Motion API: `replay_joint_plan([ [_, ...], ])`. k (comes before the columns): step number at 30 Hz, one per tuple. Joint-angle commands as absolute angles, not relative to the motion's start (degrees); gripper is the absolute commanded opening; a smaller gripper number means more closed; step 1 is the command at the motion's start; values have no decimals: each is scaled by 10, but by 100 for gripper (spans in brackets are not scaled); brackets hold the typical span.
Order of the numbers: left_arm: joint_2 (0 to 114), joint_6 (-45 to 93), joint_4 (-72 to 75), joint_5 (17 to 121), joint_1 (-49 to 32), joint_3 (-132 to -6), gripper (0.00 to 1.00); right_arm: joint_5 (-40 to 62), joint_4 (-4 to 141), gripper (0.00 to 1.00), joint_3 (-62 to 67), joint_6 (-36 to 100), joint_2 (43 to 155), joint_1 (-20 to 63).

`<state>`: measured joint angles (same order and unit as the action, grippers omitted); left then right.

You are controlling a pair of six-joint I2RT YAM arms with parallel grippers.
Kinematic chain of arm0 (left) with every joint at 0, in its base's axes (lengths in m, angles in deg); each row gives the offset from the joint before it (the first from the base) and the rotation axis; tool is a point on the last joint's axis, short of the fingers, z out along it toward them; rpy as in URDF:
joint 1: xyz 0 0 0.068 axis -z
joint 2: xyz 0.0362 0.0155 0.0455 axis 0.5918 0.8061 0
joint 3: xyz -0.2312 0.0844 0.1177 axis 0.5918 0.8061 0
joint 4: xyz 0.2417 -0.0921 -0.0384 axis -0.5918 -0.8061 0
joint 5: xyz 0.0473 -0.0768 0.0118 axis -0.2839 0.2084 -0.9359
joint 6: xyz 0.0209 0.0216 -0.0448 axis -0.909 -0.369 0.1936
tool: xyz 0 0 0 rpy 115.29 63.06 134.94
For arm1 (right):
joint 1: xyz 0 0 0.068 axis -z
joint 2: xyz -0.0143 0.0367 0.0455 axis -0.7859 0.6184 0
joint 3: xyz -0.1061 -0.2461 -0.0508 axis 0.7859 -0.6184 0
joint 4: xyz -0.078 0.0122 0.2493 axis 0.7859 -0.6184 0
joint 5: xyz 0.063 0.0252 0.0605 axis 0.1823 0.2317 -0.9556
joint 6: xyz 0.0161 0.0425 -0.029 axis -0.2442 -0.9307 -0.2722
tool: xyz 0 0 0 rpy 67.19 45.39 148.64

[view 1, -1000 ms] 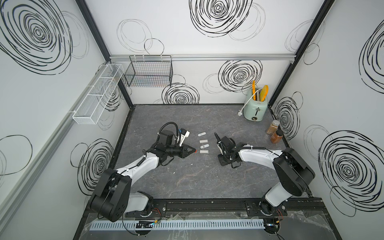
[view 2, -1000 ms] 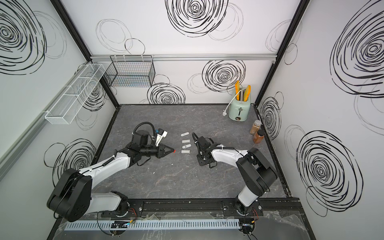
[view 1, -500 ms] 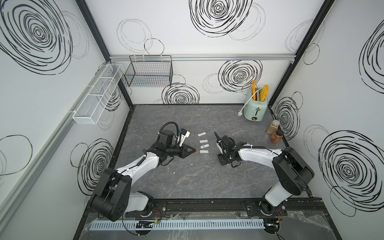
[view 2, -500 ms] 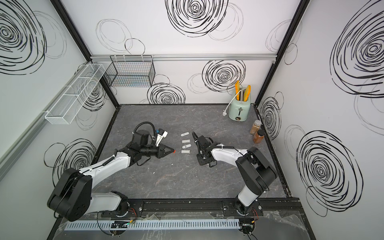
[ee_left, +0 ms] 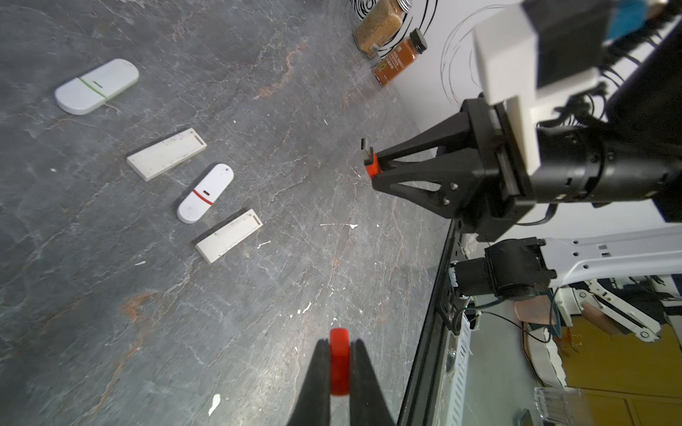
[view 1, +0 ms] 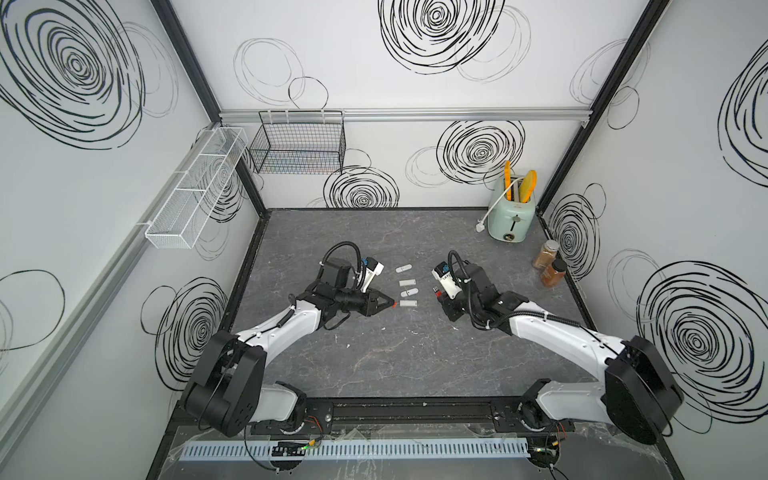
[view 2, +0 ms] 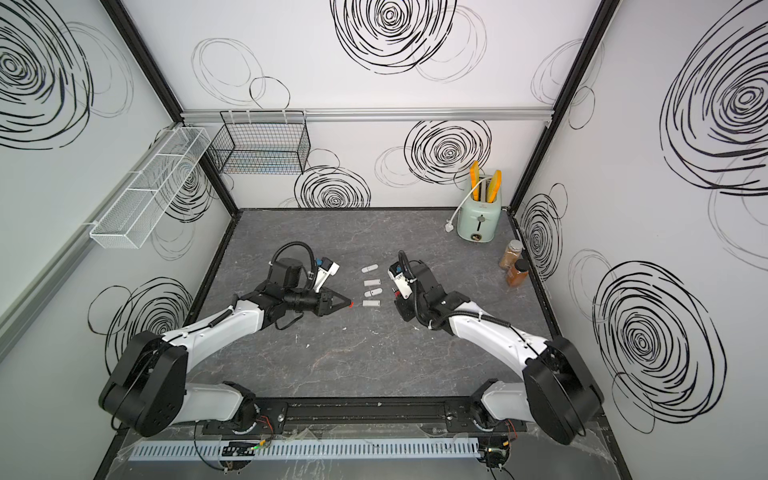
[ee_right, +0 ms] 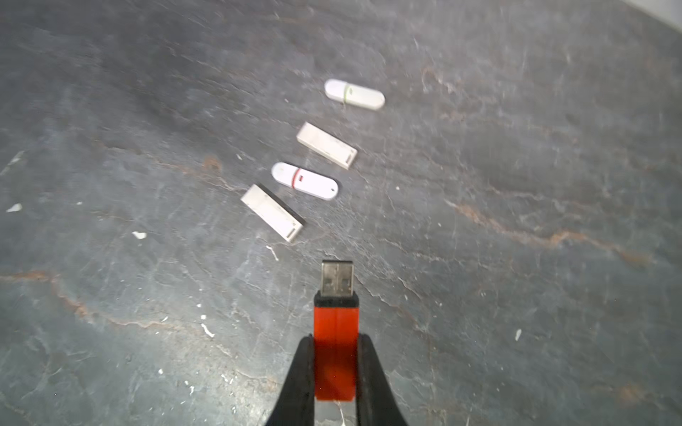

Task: Close the usb drive cover
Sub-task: Pick up the USB drive from the center of the board, then close the cover of the USB drive.

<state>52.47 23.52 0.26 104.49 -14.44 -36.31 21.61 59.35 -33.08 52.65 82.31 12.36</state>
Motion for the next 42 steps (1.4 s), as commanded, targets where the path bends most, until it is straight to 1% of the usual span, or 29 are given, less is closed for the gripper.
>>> replay_joint_plan([
  [1, 534, 226, 3, 1084, -136, -384, 0, 200, 699, 0, -380, 669, 777, 82],
  [3, 538, 222, -3, 1098, -130, -390, 0, 203, 726, 0, -407, 737, 755, 61],
  [5, 542, 218, -13, 1107, -125, -395, 0, 198, 738, 0, -422, 767, 744, 56],
  [10, 548, 201, -25, 1098, -109, -401, 0, 168, 781, 0, -442, 792, 733, 36],
  [13, 550, 205, -24, 1102, -107, -402, 0, 177, 775, 0, -447, 810, 746, 20],
  [15, 554, 204, -22, 1099, -101, -400, 0, 199, 764, 0, -444, 823, 762, 4],
  [22, 557, 200, -26, 1097, -91, -401, 0, 222, 762, 0, -446, 841, 782, -34],
  [30, 559, 182, -39, 1088, -70, -396, 0, 226, 780, 0, -458, 837, 765, -40],
  [42, 560, 191, -32, 1093, -74, -398, 0, 235, 779, 0, -456, 839, 775, -41],
])
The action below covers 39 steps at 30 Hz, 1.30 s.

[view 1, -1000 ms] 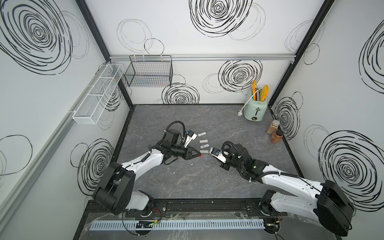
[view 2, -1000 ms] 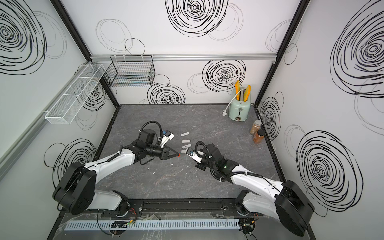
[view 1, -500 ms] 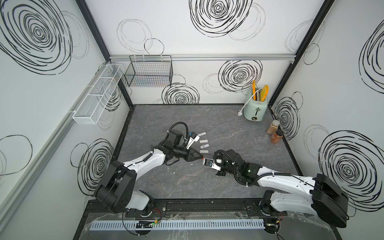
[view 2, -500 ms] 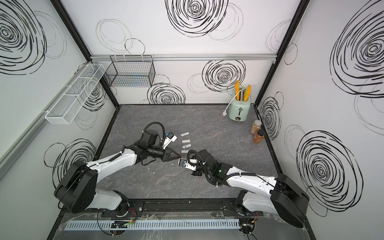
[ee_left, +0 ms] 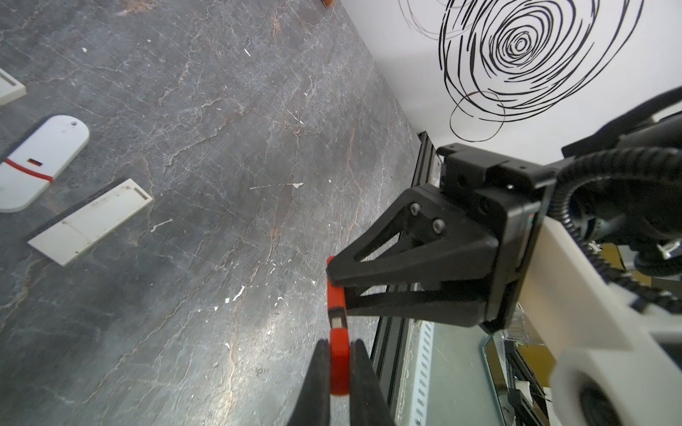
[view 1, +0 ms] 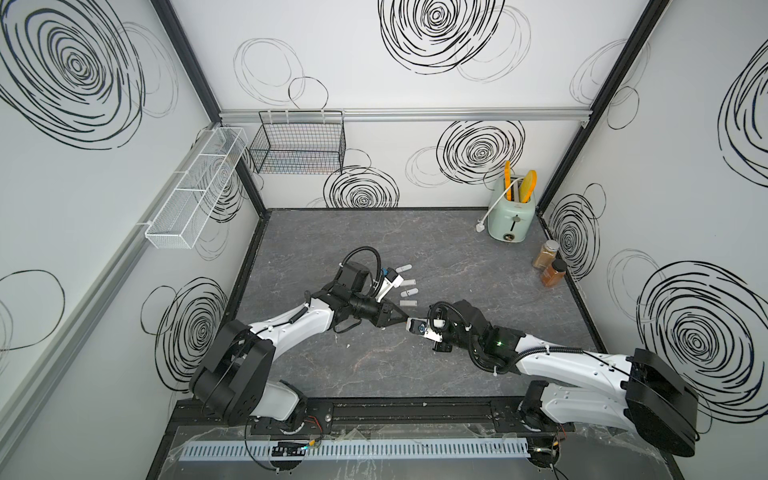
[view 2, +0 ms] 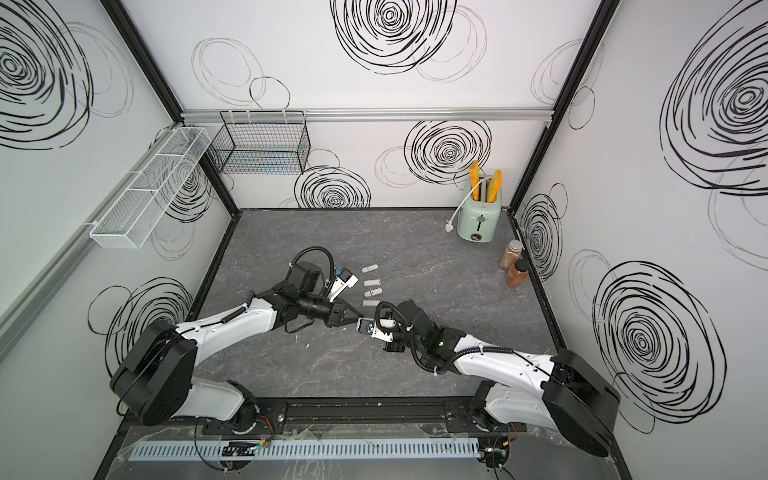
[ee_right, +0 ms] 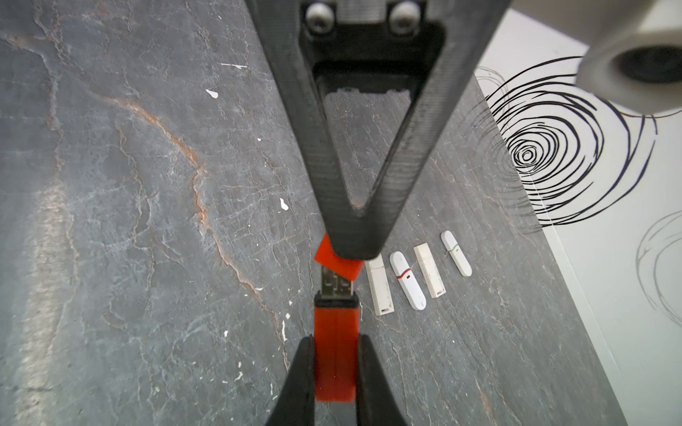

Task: Close the usb drive cover
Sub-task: Close the cover of the USB drive.

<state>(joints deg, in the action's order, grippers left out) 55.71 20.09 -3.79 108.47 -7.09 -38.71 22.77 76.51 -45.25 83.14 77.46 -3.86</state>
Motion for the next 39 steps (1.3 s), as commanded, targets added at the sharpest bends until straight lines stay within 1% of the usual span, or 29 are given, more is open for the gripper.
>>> replay_joint_plan([
  [1, 559, 190, -32, 1089, -74, -396, 0, 236, 781, 0, -457, 839, 772, -41],
  [7, 558, 196, -21, 1090, -64, -387, 0, 240, 828, 0, -471, 812, 748, -41],
  [12, 557, 223, 4, 1089, -65, -382, 0, 242, 899, 0, -485, 760, 735, -48],
  [18, 550, 252, 39, 1090, -65, -366, 0, 276, 989, 0, -481, 729, 772, -81],
  [22, 547, 259, 44, 1088, -64, -362, 0, 307, 1008, 0, -452, 734, 812, -106],
  [27, 544, 242, 34, 1073, -59, -359, 0, 309, 1043, 0, -436, 734, 816, -109],
  [34, 549, 249, 40, 1071, -57, -361, 0, 246, 1079, 0, -405, 688, 811, -84],
  [39, 555, 253, 47, 1066, -58, -359, 0, 223, 1063, 0, -383, 764, 838, -110],
])
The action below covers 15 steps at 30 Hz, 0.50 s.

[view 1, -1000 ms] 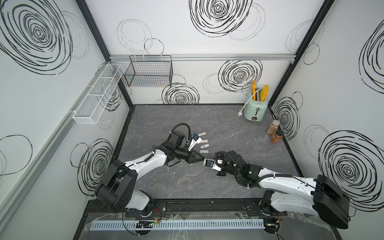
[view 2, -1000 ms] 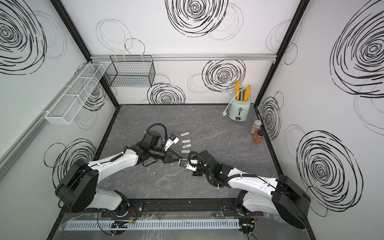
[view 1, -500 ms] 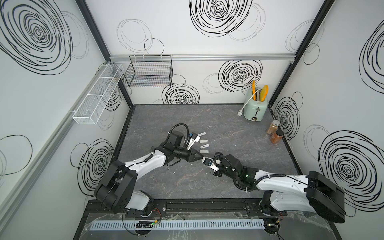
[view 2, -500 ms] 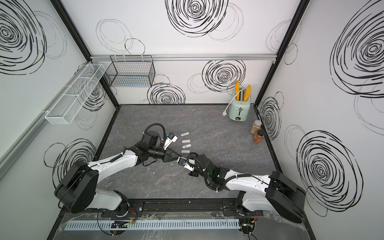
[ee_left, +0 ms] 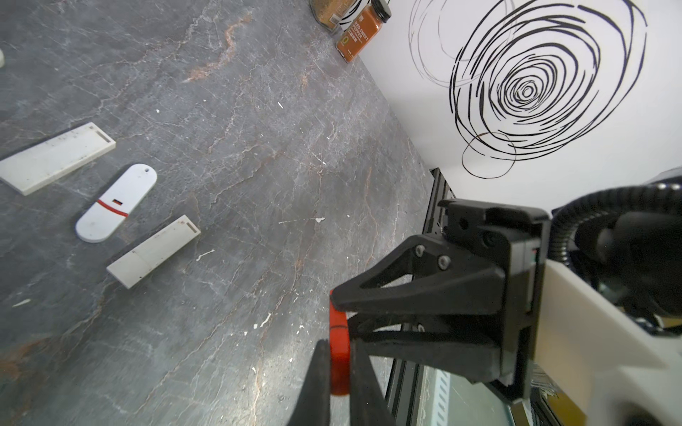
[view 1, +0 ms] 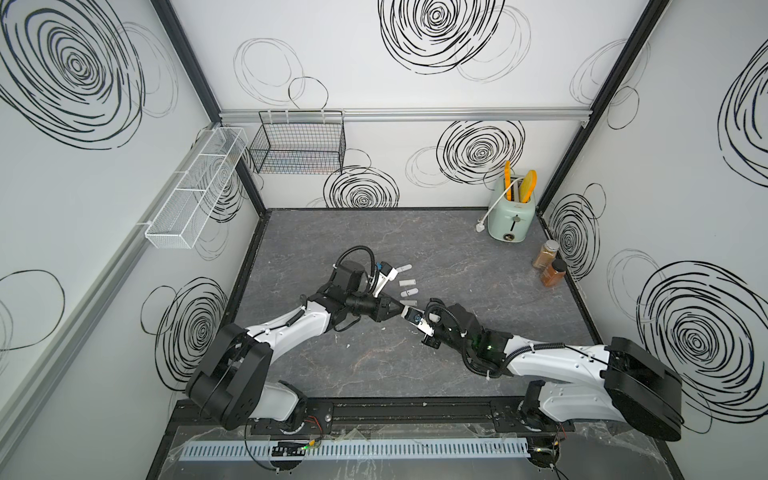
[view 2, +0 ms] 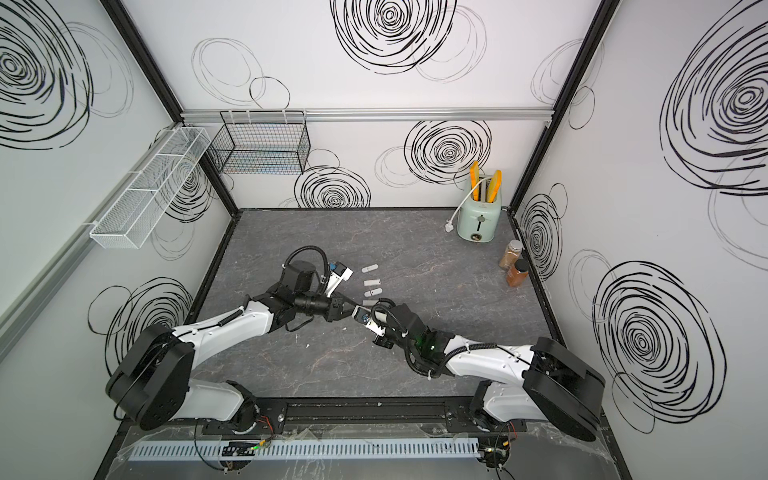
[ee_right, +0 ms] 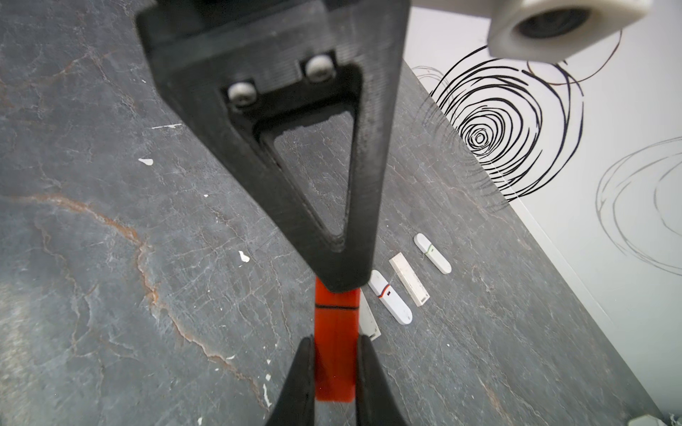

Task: Close the usb drive cover
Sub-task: Close the cover of the USB drive.

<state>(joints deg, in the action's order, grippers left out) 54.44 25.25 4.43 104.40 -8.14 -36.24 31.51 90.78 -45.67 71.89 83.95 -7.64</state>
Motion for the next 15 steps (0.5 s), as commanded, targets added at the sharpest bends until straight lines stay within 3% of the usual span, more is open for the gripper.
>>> replay_joint_plan([
  [1, 555, 256, 46, 1065, -59, -359, 0, 220, 1059, 0, -381, 777, 841, -114],
  [3, 556, 258, 53, 1067, -57, -355, 0, 224, 1082, 0, -389, 782, 840, -111],
  [8, 558, 257, 49, 1065, -54, -357, 0, 184, 1139, 0, -394, 650, 818, -35],
  [15, 561, 259, 49, 1063, -57, -356, 0, 199, 1076, 0, -373, 753, 844, -82],
])
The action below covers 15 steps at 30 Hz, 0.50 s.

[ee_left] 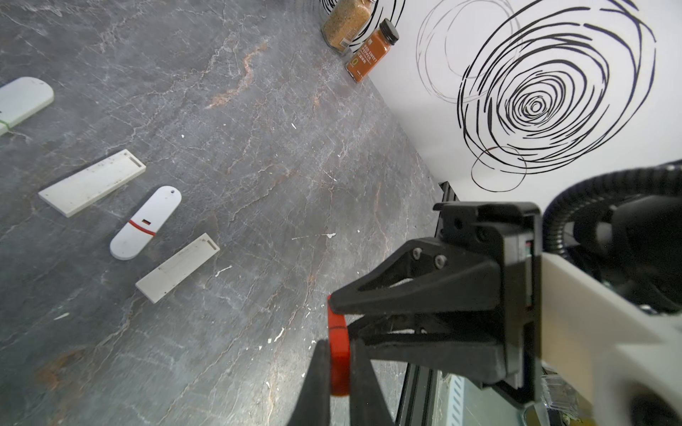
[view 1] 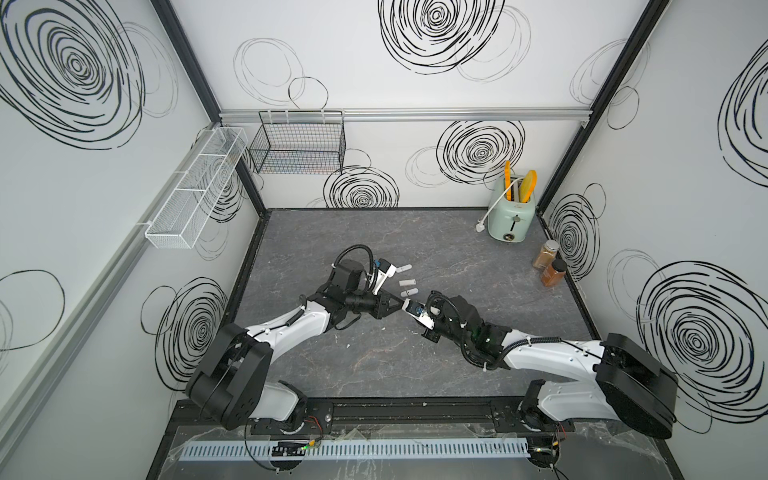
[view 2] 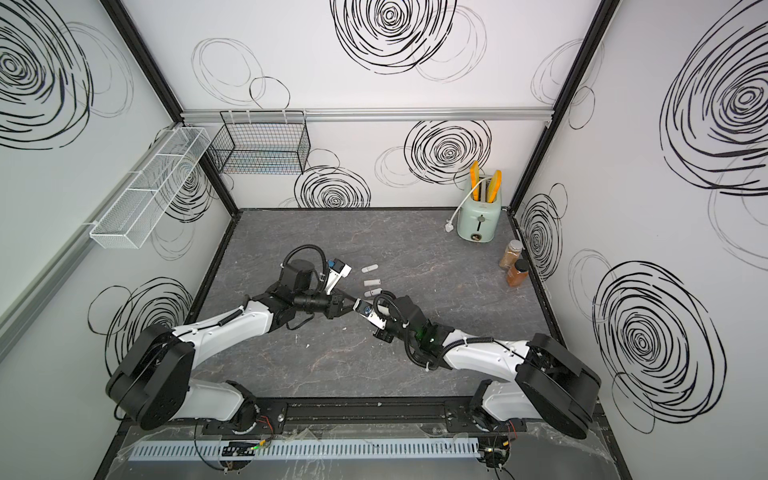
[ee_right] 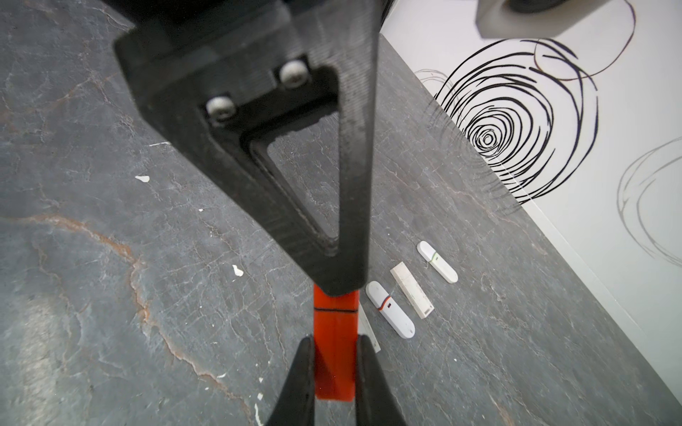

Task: Close the usb drive cover
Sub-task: Close the cover of the USB drive.

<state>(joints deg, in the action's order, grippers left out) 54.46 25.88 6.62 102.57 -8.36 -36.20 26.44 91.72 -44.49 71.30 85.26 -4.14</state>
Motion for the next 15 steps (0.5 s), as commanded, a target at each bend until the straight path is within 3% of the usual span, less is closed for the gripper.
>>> replay_joint_plan([
  [1, 562, 259, 50, 1061, -57, -354, 0, 201, 1079, 0, -377, 757, 845, -84],
  [4, 559, 258, 46, 1056, -58, -355, 0, 212, 1081, 0, -383, 752, 843, -70],
  [7, 548, 260, 45, 1052, -72, -354, 18, 198, 1037, 0, -383, 746, 834, -37],
  [12, 512, 241, 41, 1042, -106, -345, 29, 192, 917, 0, -381, 735, 822, 40],
  [15, 476, 216, 41, 1026, -130, -330, 45, 175, 867, 0, -381, 736, 810, 84],
])
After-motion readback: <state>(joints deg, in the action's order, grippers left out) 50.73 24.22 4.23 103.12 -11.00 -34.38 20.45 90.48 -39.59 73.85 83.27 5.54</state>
